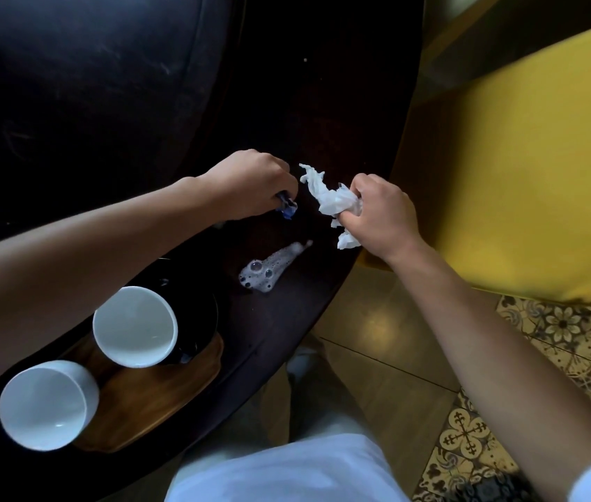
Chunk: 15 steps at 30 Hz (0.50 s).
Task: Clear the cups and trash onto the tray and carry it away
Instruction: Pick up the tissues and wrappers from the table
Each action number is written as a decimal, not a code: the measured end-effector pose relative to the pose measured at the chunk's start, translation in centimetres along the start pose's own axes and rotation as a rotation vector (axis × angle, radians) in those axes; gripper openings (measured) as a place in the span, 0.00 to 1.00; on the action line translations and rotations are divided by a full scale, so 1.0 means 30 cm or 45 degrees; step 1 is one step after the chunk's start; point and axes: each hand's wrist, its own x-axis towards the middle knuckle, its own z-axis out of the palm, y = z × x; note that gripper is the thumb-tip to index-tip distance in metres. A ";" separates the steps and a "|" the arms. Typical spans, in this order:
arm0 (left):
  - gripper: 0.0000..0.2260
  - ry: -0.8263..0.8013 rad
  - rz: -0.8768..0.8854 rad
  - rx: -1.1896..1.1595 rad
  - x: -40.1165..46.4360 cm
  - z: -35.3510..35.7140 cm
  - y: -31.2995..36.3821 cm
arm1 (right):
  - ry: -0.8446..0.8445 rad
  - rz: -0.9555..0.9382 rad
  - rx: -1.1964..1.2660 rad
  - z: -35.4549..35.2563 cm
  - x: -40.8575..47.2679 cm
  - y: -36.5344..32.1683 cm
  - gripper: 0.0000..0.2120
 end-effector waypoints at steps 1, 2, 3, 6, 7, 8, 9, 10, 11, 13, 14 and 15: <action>0.07 0.044 -0.024 -0.047 -0.006 -0.005 -0.004 | -0.001 0.000 0.013 0.000 -0.001 0.001 0.13; 0.07 0.111 -0.050 -0.104 -0.018 -0.014 -0.005 | 0.002 -0.002 0.034 -0.001 -0.001 0.004 0.13; 0.08 0.190 -0.082 -0.171 -0.038 -0.025 -0.006 | 0.013 -0.010 0.060 -0.005 -0.004 0.008 0.13; 0.09 0.406 -0.193 -0.312 -0.140 -0.052 -0.003 | 0.088 -0.059 0.149 -0.034 -0.018 0.008 0.12; 0.10 0.460 -0.235 -0.332 -0.185 -0.058 0.000 | 0.117 -0.082 0.182 -0.049 -0.026 0.002 0.12; 0.10 0.515 -0.282 -0.346 -0.234 -0.065 0.003 | 0.139 -0.107 0.214 -0.065 -0.034 -0.008 0.11; 0.10 0.575 -0.332 -0.361 -0.286 -0.072 0.007 | 0.154 -0.130 0.246 -0.080 -0.042 -0.020 0.11; 0.10 0.637 -0.373 -0.379 -0.339 -0.079 0.013 | 0.166 -0.151 0.278 -0.093 -0.050 -0.035 0.12; 0.10 0.694 -0.410 -0.399 -0.394 -0.083 0.019 | 0.176 -0.173 0.308 -0.103 -0.057 -0.054 0.12; 0.09 0.790 -0.488 -0.426 -0.506 -0.085 0.043 | 0.185 -0.230 0.364 -0.118 -0.072 -0.100 0.14; 0.10 0.830 -0.539 -0.438 -0.559 -0.080 0.058 | 0.183 -0.258 0.389 -0.124 -0.081 -0.127 0.15; 0.10 0.863 -0.595 -0.457 -0.613 -0.071 0.075 | 0.175 -0.282 0.410 -0.128 -0.093 -0.153 0.15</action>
